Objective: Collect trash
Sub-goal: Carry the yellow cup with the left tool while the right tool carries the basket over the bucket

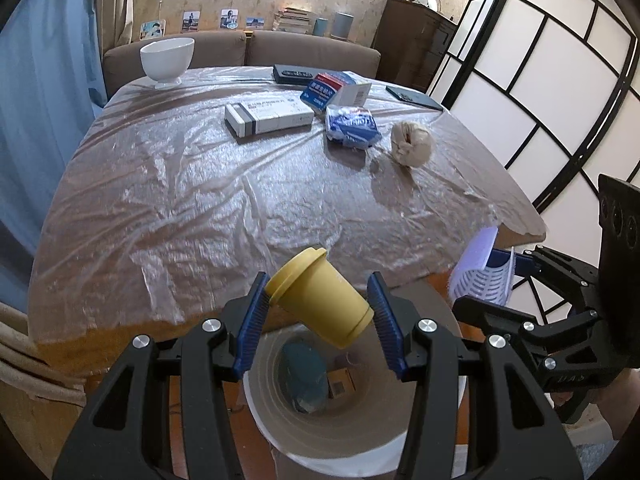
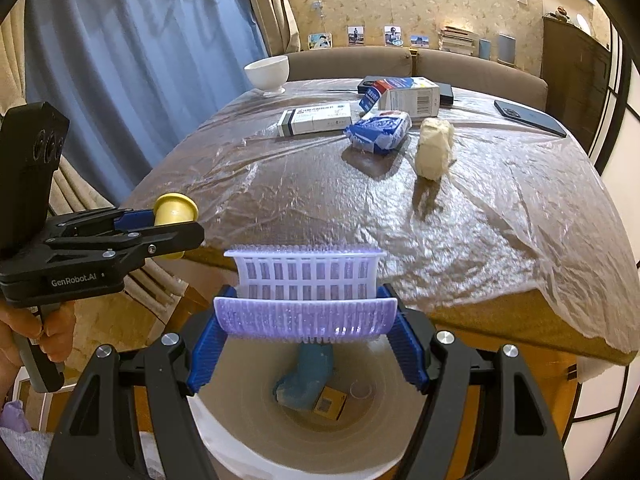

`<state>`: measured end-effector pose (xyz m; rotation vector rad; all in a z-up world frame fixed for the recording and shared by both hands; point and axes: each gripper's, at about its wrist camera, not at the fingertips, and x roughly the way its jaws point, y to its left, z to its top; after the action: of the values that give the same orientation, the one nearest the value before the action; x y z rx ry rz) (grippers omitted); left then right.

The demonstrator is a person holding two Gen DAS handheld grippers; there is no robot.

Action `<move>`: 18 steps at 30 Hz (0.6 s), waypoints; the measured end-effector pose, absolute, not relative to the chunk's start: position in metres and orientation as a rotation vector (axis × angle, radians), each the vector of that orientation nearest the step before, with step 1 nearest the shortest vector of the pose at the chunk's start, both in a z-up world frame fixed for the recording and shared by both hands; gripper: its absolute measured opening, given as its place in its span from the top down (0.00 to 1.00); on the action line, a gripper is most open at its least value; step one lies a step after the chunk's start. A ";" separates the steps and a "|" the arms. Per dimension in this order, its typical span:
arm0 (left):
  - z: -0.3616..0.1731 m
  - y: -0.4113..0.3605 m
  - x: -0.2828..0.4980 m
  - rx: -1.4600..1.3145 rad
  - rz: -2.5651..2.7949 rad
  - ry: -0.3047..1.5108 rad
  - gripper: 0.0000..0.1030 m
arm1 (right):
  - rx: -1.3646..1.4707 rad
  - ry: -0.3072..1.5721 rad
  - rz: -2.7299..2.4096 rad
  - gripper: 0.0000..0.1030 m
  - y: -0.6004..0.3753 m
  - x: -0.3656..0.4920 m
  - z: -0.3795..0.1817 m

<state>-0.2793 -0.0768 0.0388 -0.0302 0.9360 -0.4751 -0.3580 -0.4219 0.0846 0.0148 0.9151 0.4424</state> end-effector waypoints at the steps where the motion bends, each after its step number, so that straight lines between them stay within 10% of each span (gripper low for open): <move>1: 0.038 -0.077 -0.282 -0.028 -0.475 0.938 0.50 | 0.013 0.917 0.444 0.31 -0.423 -0.360 0.084; 18: 0.025 -0.087 -0.313 -0.011 -0.493 0.986 0.50 | 0.006 0.967 0.454 0.31 -0.432 -0.385 0.072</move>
<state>-0.3130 -0.0872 0.0248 -0.0112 0.9859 -0.4927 -0.3853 -0.4325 0.0718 0.0056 0.9668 0.4538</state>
